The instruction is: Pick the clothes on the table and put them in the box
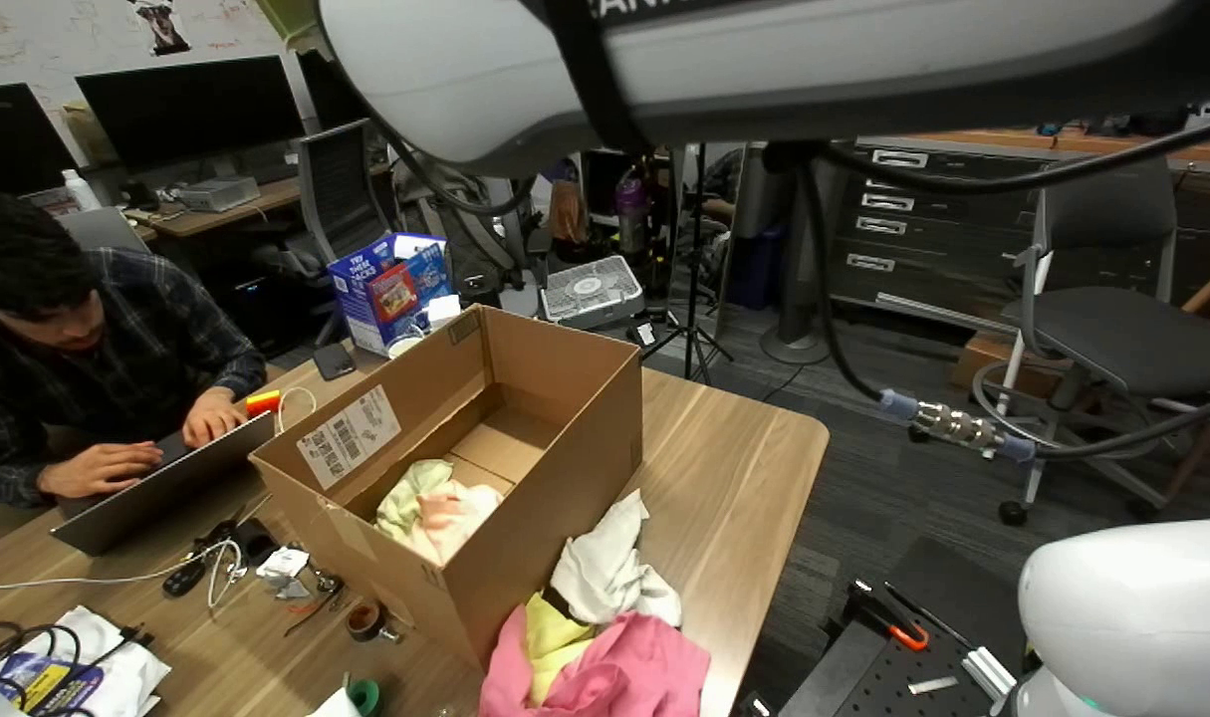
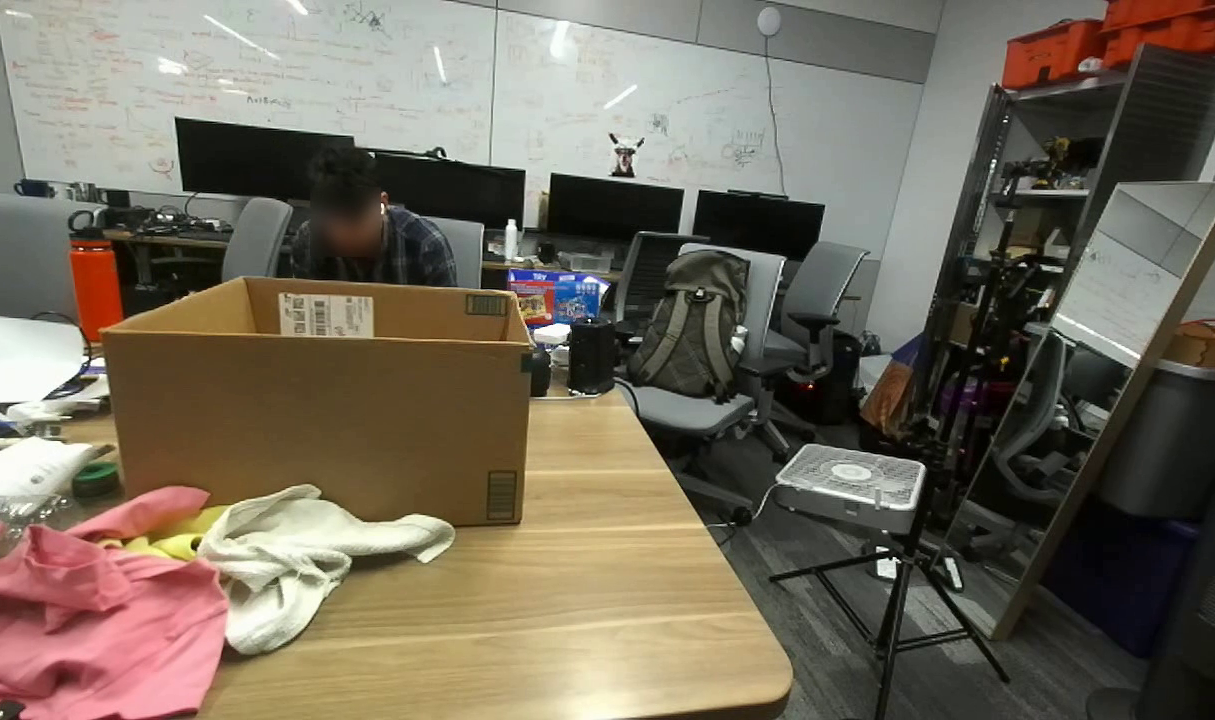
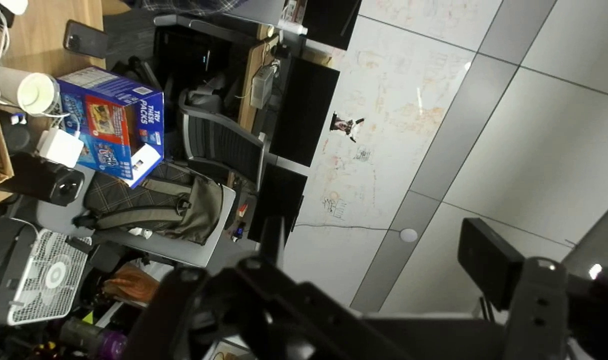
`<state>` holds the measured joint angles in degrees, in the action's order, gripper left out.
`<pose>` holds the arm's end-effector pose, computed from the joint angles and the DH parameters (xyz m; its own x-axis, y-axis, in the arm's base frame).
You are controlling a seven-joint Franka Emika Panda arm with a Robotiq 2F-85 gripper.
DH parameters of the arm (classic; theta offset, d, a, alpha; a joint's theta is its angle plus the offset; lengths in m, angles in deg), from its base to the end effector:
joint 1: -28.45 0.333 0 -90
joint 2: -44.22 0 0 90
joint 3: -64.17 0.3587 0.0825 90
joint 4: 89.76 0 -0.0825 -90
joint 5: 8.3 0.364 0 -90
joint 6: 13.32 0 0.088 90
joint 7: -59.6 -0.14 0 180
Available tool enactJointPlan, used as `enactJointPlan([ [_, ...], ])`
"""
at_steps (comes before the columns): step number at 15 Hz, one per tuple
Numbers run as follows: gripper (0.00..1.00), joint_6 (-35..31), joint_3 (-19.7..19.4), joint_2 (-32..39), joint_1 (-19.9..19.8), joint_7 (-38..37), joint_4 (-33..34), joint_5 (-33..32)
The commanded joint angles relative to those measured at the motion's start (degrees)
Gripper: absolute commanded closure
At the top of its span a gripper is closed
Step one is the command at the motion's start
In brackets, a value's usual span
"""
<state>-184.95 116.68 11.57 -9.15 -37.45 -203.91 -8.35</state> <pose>0.4249 0.2875 0.7736 0.1423 -0.9377 0.3169 -0.1365 -0.3356 -0.9321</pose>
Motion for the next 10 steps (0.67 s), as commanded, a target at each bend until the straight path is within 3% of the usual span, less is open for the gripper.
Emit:
enactJointPlan([
  [1,0.00,0.26,-4.64,2.57,7.49,8.28,-2.53,-2.10],
  [10,0.00,12.95,-26.17,1.38,31.20,34.70,-12.79,-2.87],
])
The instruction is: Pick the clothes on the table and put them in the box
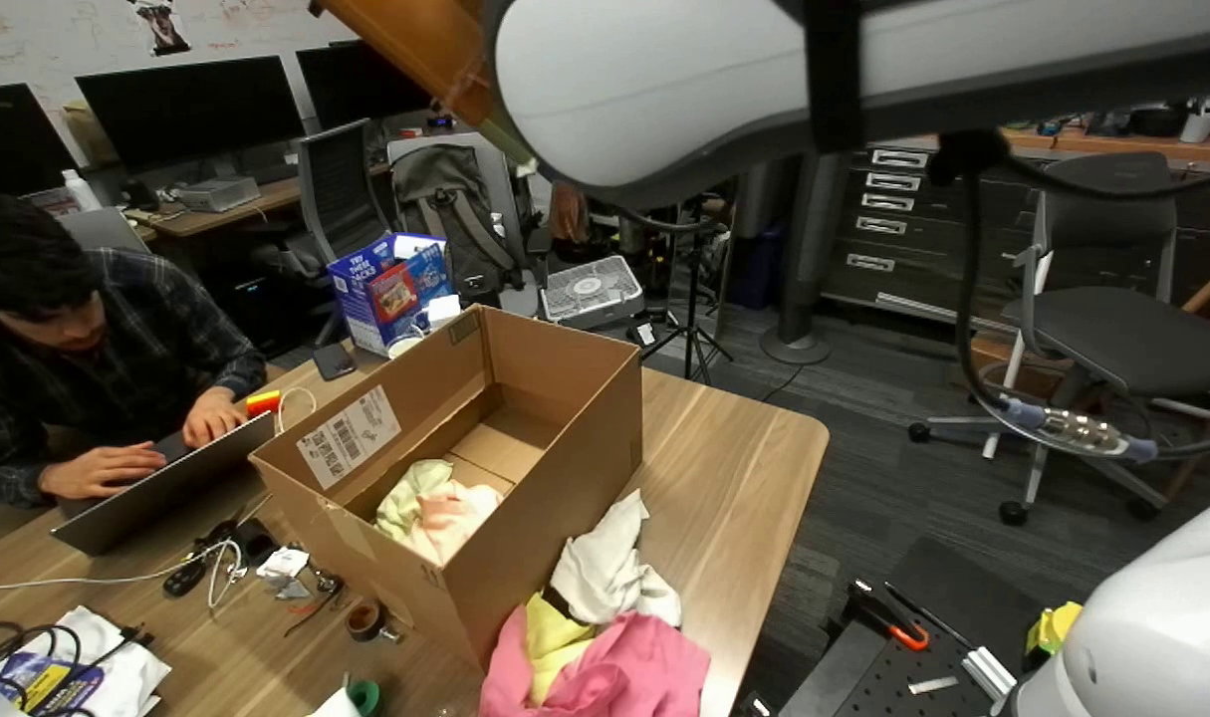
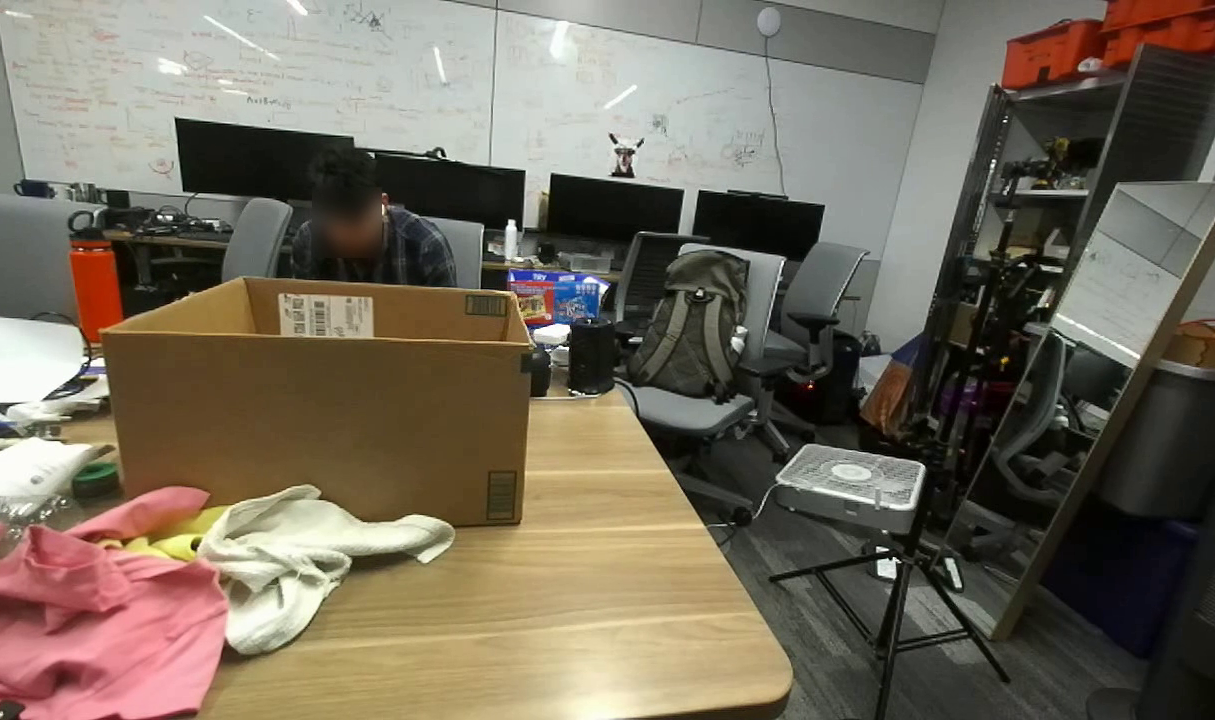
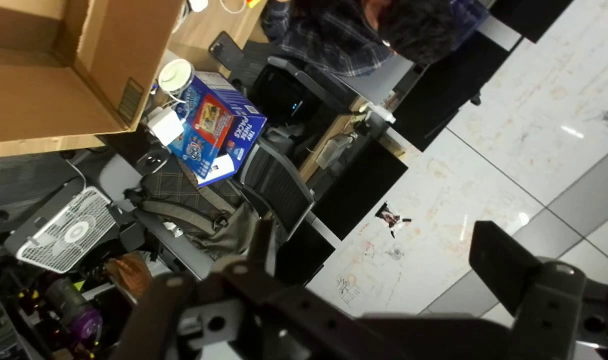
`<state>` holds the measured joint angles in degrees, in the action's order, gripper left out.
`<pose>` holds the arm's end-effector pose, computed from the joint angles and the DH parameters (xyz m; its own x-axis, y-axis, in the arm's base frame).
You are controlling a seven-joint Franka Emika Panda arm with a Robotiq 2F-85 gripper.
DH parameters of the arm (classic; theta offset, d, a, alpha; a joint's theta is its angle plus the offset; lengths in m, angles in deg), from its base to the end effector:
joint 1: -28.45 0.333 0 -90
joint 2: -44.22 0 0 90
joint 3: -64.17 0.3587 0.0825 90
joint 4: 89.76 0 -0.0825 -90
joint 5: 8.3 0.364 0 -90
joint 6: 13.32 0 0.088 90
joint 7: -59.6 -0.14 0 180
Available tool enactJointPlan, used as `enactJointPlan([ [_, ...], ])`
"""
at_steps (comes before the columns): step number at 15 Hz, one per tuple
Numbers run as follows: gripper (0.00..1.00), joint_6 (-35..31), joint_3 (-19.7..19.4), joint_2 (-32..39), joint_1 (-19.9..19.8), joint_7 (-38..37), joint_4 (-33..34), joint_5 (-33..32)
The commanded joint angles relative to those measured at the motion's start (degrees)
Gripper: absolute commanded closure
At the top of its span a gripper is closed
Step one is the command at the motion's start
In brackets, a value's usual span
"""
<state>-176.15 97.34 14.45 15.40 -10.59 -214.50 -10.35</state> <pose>0.4064 0.2352 0.7170 0.3773 -0.7249 0.5764 -0.2324 -0.6766 -0.6987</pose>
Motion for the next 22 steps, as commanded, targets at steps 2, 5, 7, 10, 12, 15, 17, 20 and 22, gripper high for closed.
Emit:
enactJointPlan([
  [2,0.00,8.33,-10.94,-2.46,10.13,14.06,-3.67,-0.78],
  [5,0.00,14.30,-15.53,-3.88,13.82,23.43,-5.71,-0.17],
  [7,0.00,17.54,-17.37,-4.91,15.00,29.14,-7.66,-0.19],
  [10,0.00,20.18,-18.59,-6.20,15.27,36.78,-11.46,-0.78],
  [12,0.00,20.14,-18.66,-6.98,14.88,41.53,-14.83,-1.30],
  [15,0.00,19.18,-18.80,-7.58,15.16,47.76,-20.05,-1.21],
  [17,0.00,18.94,-18.86,-7.78,15.15,50.82,-23.18,-1.69],
  [20,0.00,17.75,-18.86,-8.01,14.95,54.30,-27.85,-3.44],
  [22,0.00,16.88,-18.71,-8.12,14.70,55.95,-31.10,-5.19],
])
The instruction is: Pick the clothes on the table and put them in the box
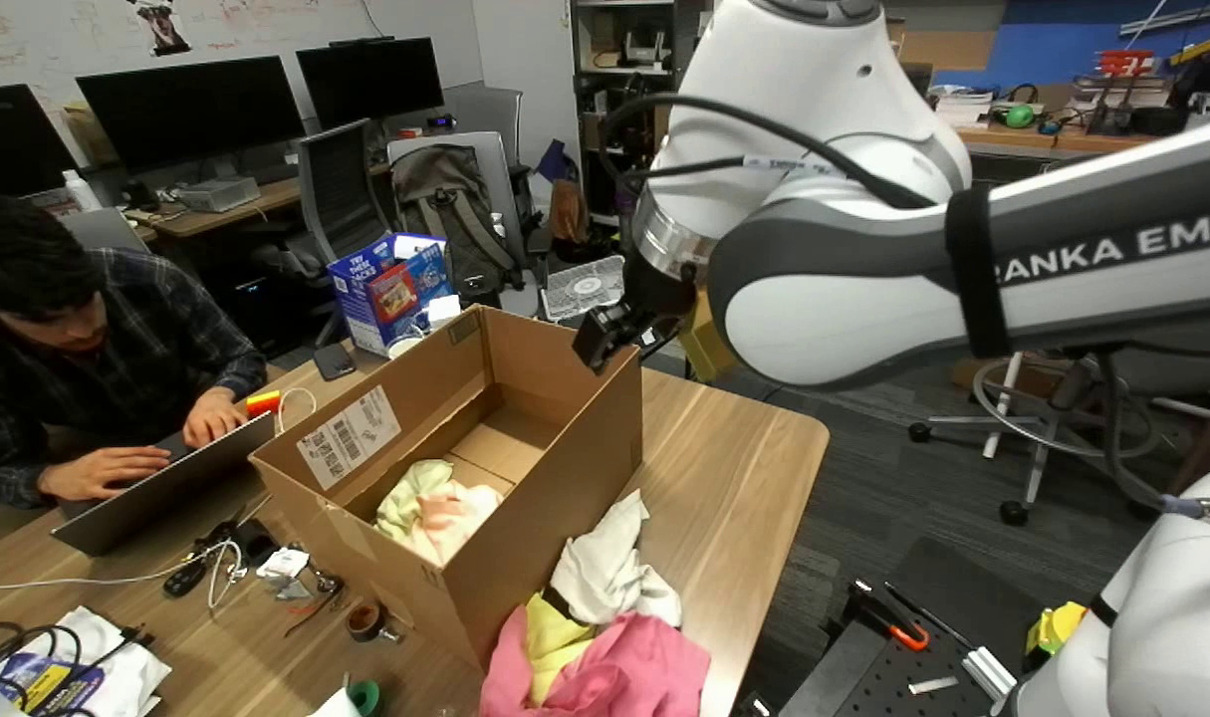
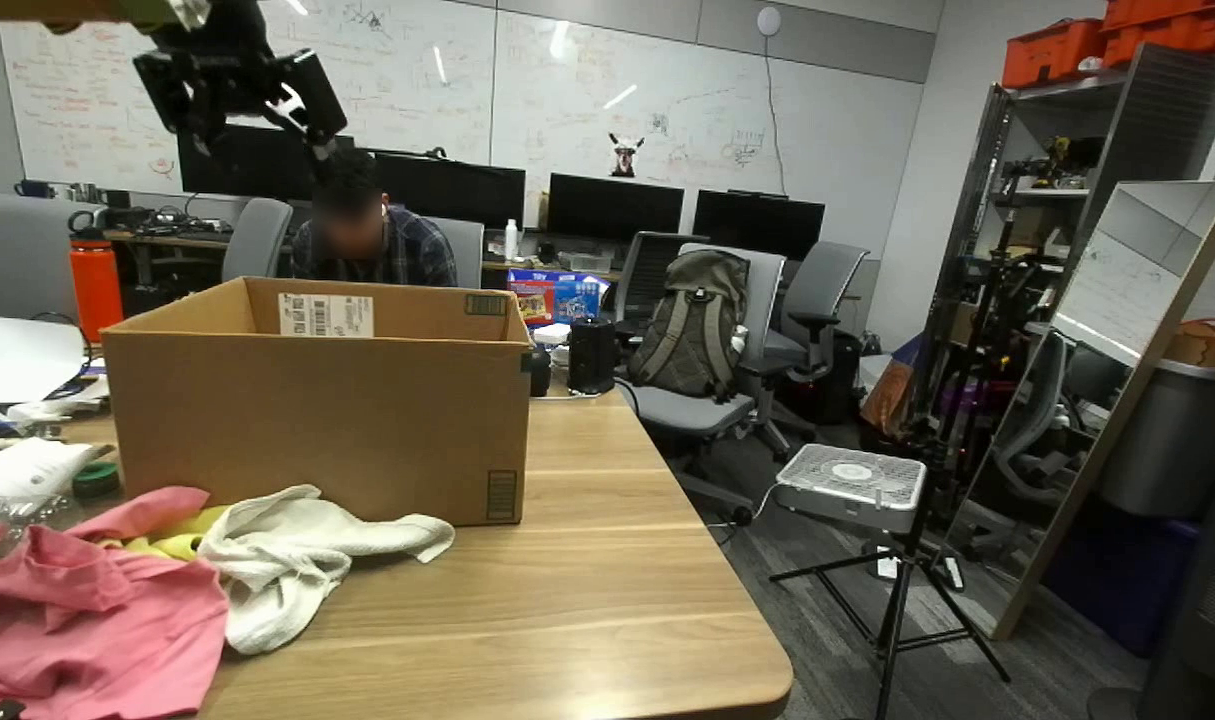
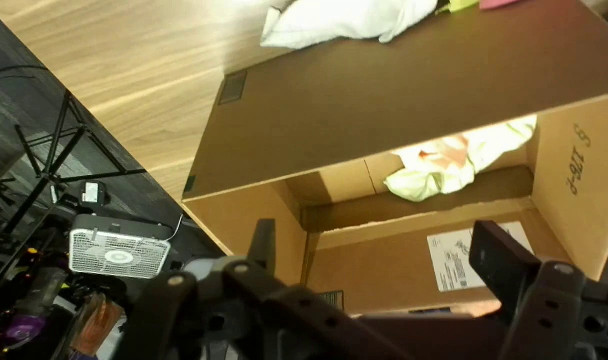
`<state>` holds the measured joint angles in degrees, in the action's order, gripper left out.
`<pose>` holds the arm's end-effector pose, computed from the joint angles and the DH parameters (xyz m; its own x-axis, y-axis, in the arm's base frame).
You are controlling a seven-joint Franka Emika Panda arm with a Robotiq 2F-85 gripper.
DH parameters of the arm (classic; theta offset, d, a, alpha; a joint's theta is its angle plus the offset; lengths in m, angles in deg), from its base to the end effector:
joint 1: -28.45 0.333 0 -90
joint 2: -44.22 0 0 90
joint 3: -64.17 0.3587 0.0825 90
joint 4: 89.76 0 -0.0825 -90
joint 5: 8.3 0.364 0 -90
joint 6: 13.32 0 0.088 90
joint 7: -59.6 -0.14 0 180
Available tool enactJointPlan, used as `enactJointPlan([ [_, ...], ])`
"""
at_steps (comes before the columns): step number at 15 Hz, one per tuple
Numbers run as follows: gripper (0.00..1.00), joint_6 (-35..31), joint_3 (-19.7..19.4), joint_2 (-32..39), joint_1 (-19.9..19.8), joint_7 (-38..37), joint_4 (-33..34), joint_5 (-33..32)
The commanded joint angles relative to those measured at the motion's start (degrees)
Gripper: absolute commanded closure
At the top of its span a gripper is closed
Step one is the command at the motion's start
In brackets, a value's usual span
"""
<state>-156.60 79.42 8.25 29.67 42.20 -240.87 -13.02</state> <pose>0.3509 0.1113 0.5018 0.8726 0.0455 0.4863 0.0043 -0.9963 0.0854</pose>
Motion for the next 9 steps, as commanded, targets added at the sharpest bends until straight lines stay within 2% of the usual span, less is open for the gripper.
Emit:
enactJointPlan([
  [1,0.00,-3.62,-0.76,-1.85,0.38,3.83,-6.33,-3.46],
  [3,0.00,-5.39,-0.62,-1.51,0.31,4.49,-9.48,-4.78],
  [4,0.00,-4.52,0.00,2.03,-0.35,4.70,-6.33,-5.62],
  [9,0.00,-7.33,0.72,8.00,-0.22,5.56,-7.54,-8.73],
])
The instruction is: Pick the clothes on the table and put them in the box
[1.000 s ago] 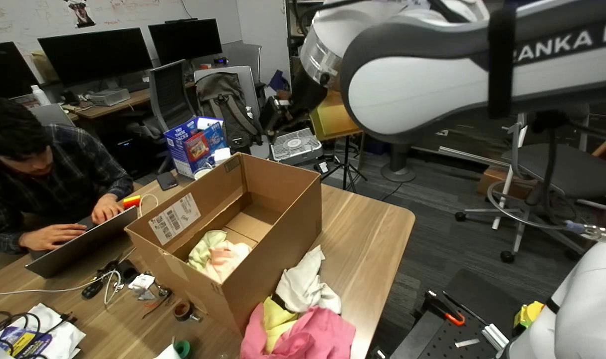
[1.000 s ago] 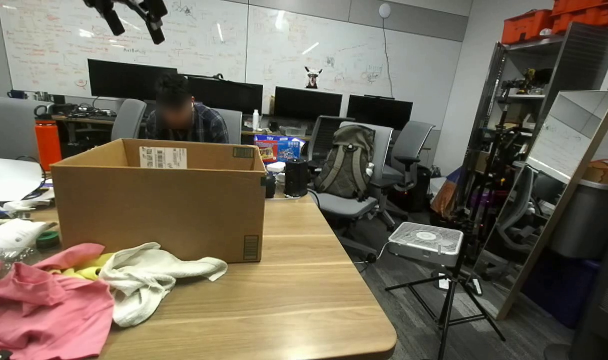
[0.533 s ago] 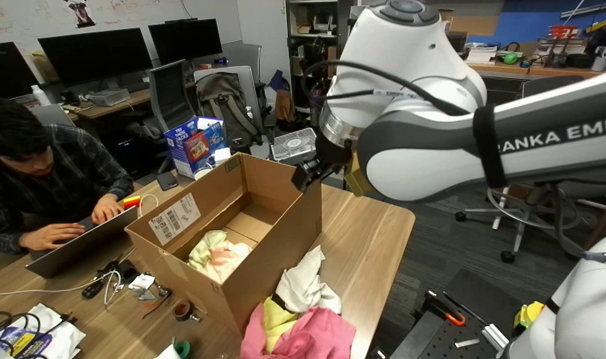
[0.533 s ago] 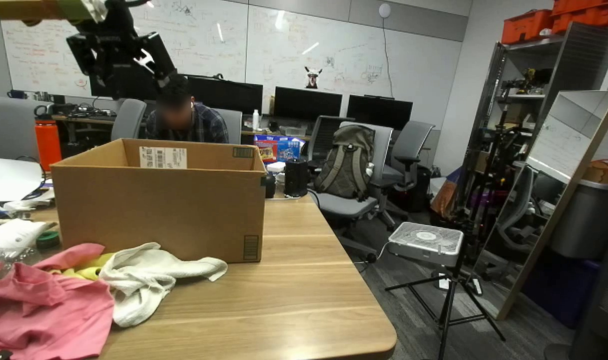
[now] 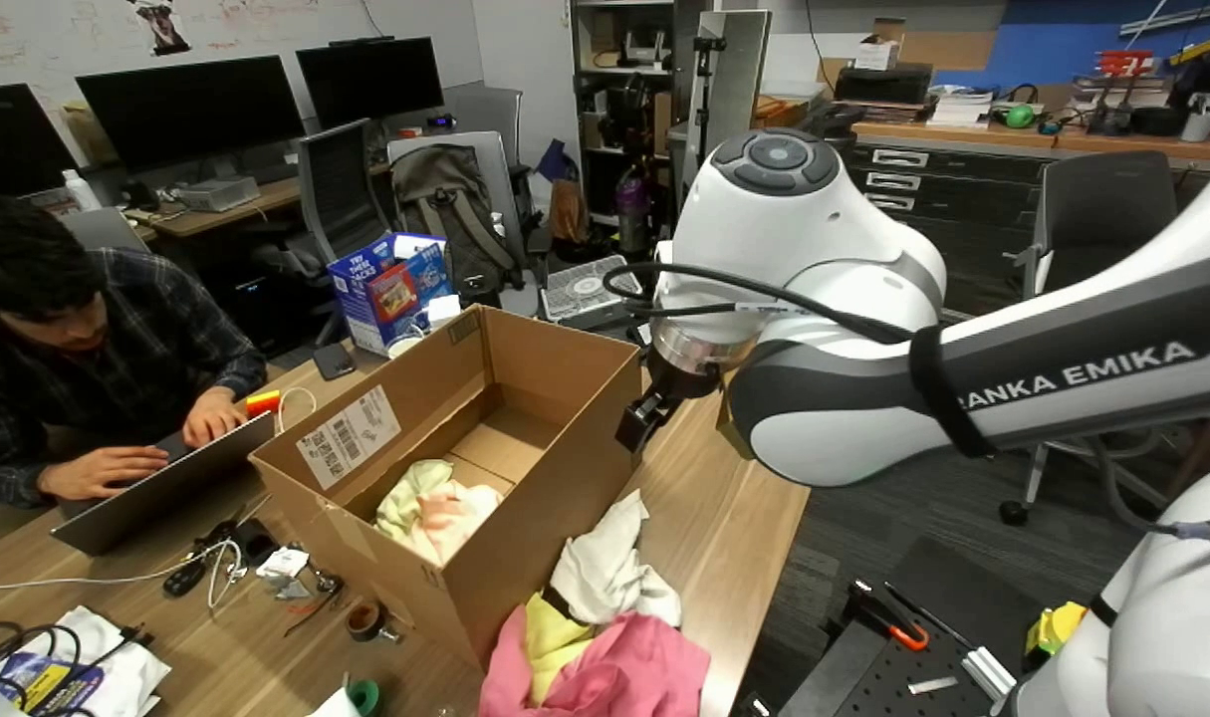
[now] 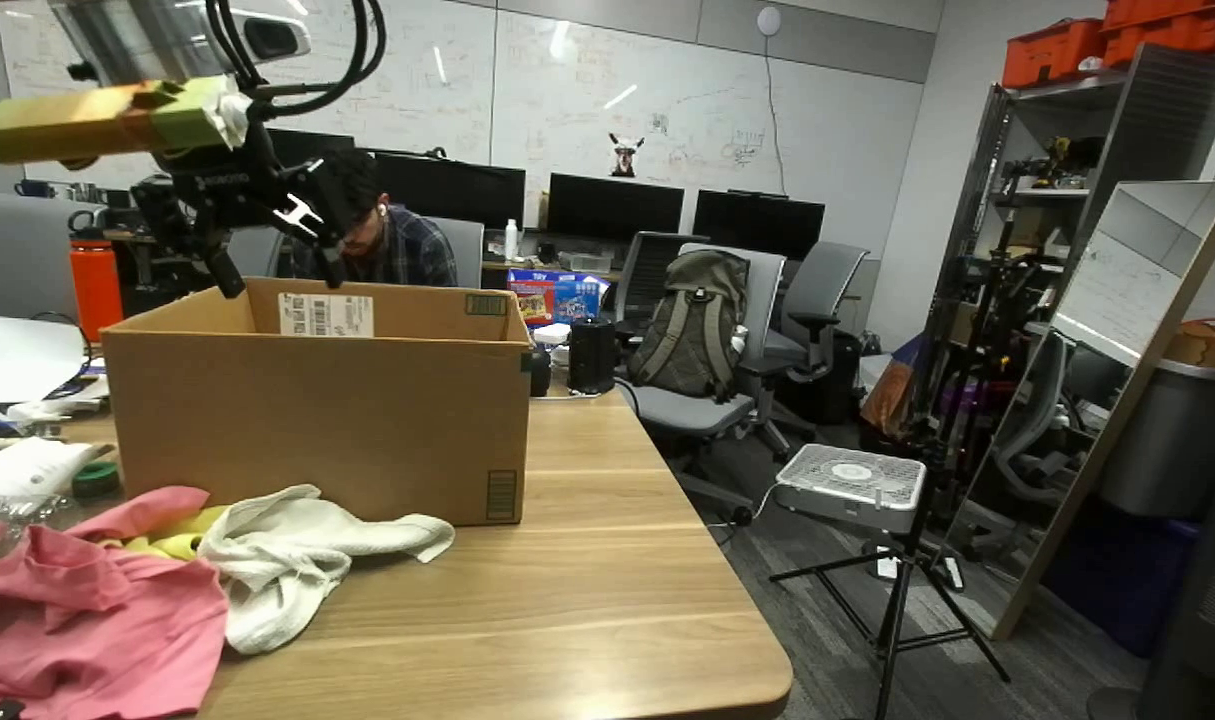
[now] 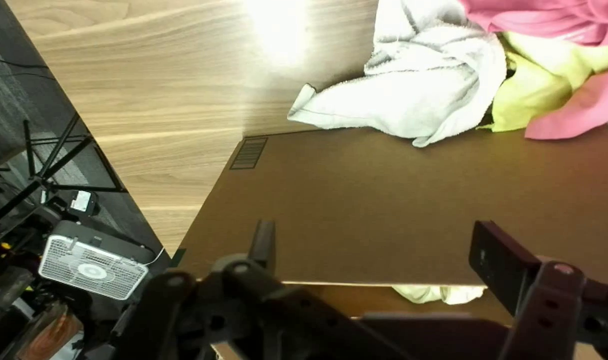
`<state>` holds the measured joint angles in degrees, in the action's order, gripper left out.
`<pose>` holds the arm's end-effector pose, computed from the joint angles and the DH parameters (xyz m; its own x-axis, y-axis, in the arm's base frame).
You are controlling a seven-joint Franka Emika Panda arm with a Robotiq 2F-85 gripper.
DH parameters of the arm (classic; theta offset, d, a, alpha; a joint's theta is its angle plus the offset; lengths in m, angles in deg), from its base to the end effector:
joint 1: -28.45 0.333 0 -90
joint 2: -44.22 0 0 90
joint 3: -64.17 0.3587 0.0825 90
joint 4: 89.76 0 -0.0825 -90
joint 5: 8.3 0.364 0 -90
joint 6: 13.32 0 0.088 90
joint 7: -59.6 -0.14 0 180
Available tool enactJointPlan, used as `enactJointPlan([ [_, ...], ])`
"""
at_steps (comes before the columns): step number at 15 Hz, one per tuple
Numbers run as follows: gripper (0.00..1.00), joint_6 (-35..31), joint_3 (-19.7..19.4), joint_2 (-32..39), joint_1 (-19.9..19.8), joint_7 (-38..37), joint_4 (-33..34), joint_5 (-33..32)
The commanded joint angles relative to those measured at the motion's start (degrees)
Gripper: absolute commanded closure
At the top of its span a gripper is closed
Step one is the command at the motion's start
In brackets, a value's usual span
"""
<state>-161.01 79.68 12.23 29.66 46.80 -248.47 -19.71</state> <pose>0.3404 0.1010 0.4234 0.9043 0.2298 0.3598 0.1573 -0.9628 0.2196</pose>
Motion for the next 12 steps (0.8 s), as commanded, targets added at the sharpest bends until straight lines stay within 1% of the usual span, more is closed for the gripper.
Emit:
enactJointPlan([
  [1,0.00,-2.83,0.91,5.51,-0.46,0.50,0.06,-2.90],
  [4,0.00,-4.44,2.52,11.08,-1.74,-1.49,0.00,-6.79],
  [6,0.00,-5.81,3.67,14.71,-3.10,-3.53,-0.05,-10.85],
  [9,0.00,-7.47,4.73,20.08,-5.41,-8.62,-0.07,-20.03],
  [12,0.00,-7.23,4.28,25.04,-6.07,-12.50,-0.06,-27.24],
])
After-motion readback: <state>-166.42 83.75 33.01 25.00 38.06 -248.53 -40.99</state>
